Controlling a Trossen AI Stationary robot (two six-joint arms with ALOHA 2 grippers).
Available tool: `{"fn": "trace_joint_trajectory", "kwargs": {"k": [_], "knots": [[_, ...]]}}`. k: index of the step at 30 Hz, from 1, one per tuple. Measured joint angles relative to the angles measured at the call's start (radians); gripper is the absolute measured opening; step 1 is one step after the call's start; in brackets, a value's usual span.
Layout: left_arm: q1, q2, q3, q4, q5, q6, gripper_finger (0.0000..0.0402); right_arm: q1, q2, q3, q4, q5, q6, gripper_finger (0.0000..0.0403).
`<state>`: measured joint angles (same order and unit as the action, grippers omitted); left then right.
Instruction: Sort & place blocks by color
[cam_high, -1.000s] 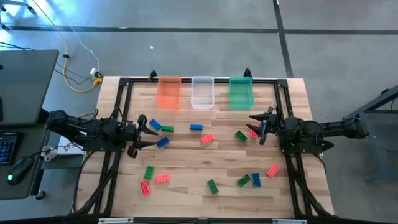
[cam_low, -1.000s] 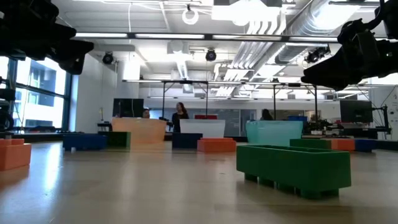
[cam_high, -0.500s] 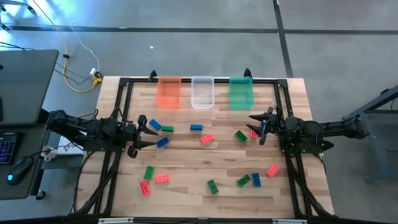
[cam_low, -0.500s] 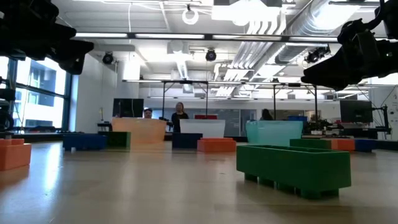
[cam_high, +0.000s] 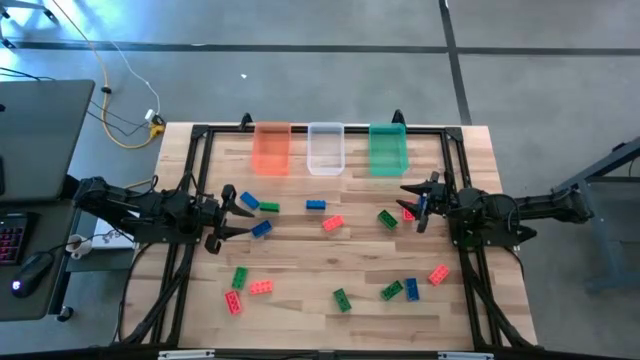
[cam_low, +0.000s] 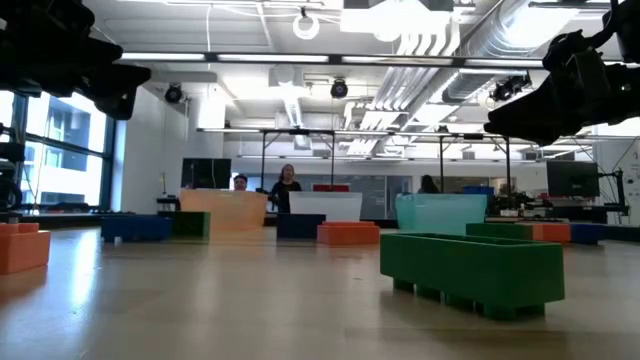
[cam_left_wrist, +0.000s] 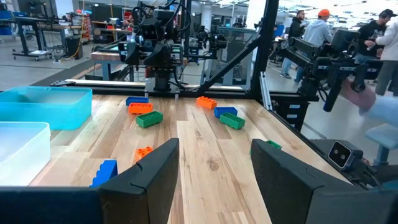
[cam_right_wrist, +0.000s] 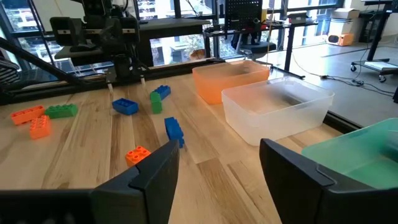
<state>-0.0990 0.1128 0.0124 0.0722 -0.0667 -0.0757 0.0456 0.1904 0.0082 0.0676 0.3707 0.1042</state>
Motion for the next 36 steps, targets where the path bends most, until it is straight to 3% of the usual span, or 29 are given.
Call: {"fn": "trace_joint_trajectory", "kwargs": {"k": [20,27,36], "knots": [[0.000,0.000,0.000,0.000,0.000,0.000,0.0188,0.000,0.000,0.000,0.003,0.000,0.002,0.0213],[0.000,0.000,0.000,0.001,0.000,0.000,0.0188,0.000,0.000,0.000,0.003,-0.002,0.151,0.0213],[0.000,0.000,0.000,0.001,0.000,0.000,0.0188,-0.001,0.000,0.004,0.021,-0.007,0.168,0.0213]]}}
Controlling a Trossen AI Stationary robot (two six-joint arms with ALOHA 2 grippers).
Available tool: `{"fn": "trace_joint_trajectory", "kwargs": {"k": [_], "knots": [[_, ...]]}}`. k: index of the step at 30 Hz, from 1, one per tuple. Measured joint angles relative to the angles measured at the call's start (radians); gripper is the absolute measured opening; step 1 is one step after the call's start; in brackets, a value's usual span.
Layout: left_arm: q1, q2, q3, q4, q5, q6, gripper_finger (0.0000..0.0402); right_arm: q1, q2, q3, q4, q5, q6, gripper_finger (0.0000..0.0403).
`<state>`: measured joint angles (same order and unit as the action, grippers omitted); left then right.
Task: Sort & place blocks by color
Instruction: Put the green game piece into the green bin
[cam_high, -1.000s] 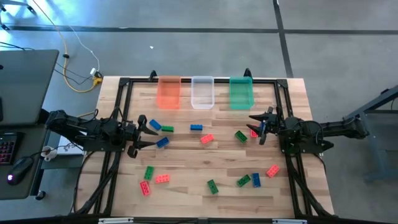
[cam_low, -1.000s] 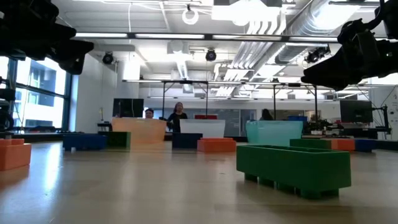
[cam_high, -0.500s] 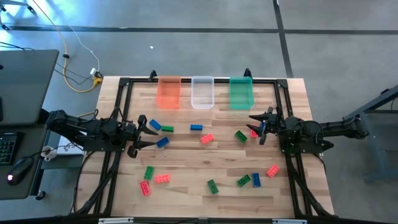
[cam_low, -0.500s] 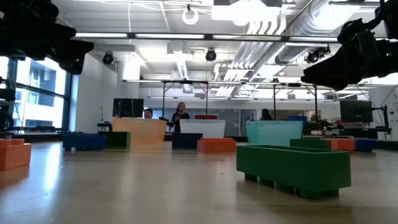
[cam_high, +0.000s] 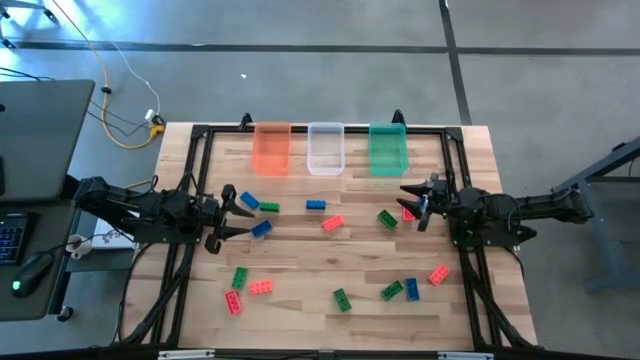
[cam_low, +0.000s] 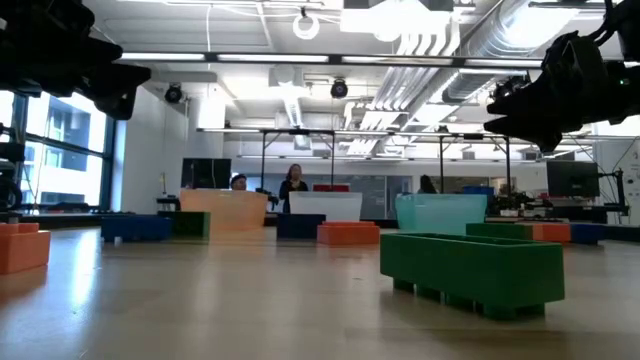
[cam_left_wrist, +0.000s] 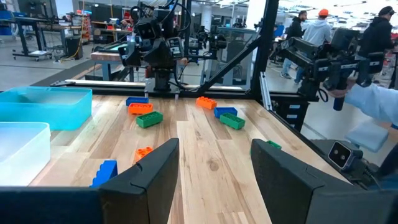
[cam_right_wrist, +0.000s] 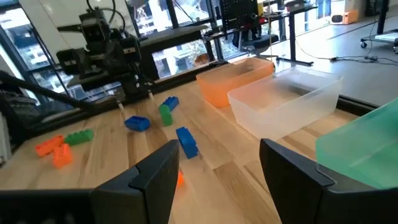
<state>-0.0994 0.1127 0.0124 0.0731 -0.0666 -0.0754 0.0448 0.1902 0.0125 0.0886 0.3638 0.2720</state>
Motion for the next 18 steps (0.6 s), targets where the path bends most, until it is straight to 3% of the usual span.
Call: {"fn": "trace_joint_trajectory", "kwargs": {"k": [9,18], "knots": [[0.001,0.000,0.000,0.000,-0.029,0.000,0.0188,0.000,0.000,0.158,-0.019,0.003,-0.075,0.0213],[0.001,0.000,0.000,0.000,-0.075,-0.028,0.0188,0.000,0.049,0.357,-0.370,0.112,0.008,0.0213]]}}
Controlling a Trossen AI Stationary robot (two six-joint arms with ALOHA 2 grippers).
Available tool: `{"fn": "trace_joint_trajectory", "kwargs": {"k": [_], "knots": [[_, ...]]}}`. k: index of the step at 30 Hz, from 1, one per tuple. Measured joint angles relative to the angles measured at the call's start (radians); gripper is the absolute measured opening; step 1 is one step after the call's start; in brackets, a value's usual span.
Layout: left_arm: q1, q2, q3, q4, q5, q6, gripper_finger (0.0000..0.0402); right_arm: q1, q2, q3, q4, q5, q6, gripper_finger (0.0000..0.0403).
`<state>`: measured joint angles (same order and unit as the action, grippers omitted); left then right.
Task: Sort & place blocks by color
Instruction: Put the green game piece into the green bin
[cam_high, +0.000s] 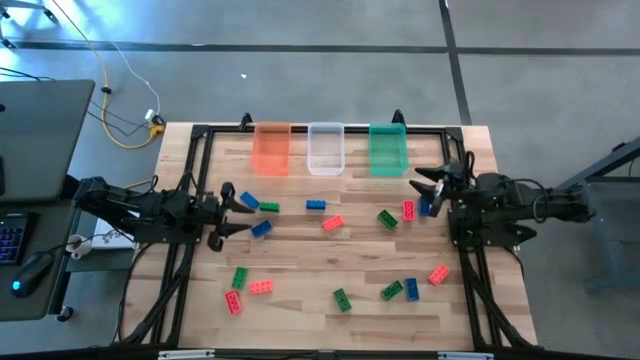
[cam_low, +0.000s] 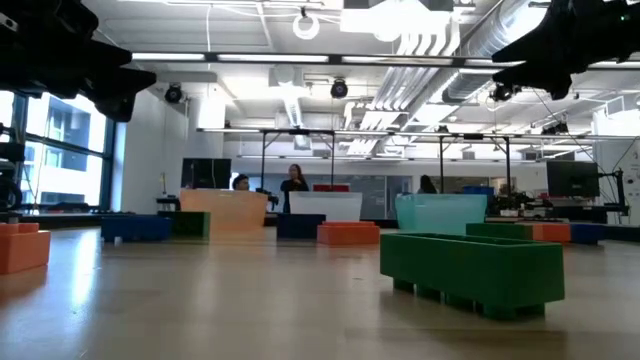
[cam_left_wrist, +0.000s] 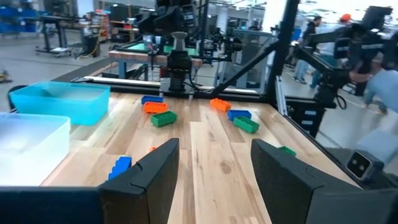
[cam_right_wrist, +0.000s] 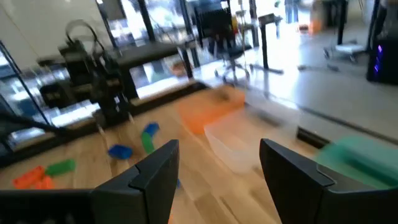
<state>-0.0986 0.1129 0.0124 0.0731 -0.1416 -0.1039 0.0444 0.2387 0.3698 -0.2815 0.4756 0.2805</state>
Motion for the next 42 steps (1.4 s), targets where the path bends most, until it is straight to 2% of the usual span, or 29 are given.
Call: {"fn": "trace_joint_trajectory", "kwargs": {"k": [6,13,24,27,42], "knots": [[0.000,0.000,0.000,0.000,-0.047,-0.024,0.0188,0.000,0.108,0.086,-0.108,-0.003,0.056,0.0222],[0.000,0.000,0.000,0.000,-0.121,-0.024,0.0188,0.000,0.259,0.168,-0.167,-0.075,0.112,0.0241],[0.000,0.000,0.000,0.000,-0.124,-0.024,0.0188,-0.007,0.470,0.200,-0.302,-0.183,0.408,0.0242],[0.000,0.000,0.000,0.000,-0.124,-0.024,0.0188,-0.035,0.522,0.200,-0.316,-0.239,0.472,0.0242],[0.000,0.000,0.000,0.000,-0.133,-0.024,0.0188,-0.141,0.744,0.200,-0.307,-0.375,0.482,0.0242]]}}
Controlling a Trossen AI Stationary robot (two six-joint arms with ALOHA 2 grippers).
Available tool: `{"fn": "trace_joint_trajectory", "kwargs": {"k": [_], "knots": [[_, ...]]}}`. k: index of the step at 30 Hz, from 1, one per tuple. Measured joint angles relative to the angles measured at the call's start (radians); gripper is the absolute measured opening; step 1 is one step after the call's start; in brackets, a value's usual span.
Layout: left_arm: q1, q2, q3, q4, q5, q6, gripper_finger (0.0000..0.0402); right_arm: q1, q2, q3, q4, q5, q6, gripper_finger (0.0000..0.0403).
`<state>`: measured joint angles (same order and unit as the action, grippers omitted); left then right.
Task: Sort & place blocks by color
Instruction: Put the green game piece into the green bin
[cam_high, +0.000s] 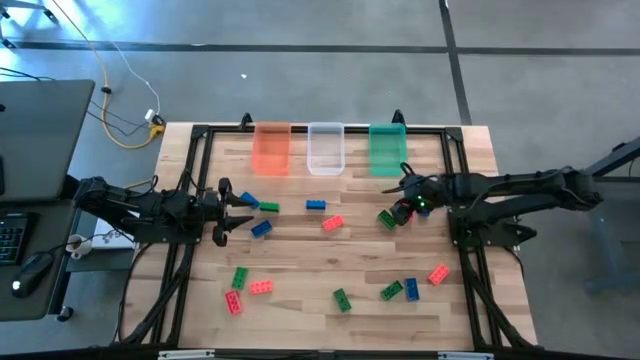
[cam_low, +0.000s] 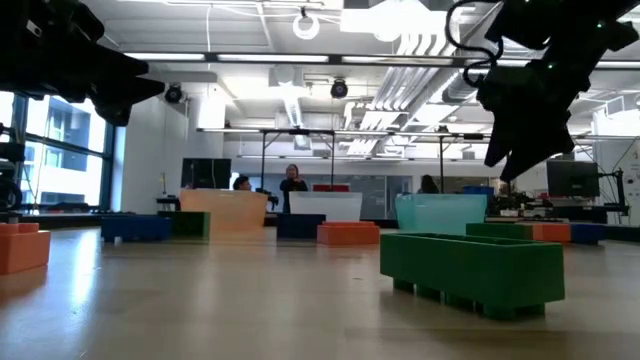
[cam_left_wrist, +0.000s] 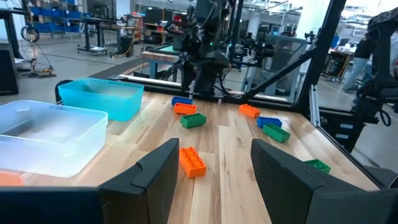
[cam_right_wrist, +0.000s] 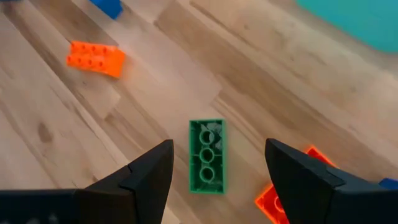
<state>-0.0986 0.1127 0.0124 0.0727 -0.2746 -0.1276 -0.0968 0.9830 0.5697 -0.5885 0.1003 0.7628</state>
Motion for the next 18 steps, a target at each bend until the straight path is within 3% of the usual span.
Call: {"fn": "trace_joint_trajectory", "kwargs": {"k": [18], "knots": [[0.000,0.000,0.000,0.000,-0.007,0.034,0.0188,-0.002,0.228,0.000,0.120,-0.074,-0.003,0.0242]]}}
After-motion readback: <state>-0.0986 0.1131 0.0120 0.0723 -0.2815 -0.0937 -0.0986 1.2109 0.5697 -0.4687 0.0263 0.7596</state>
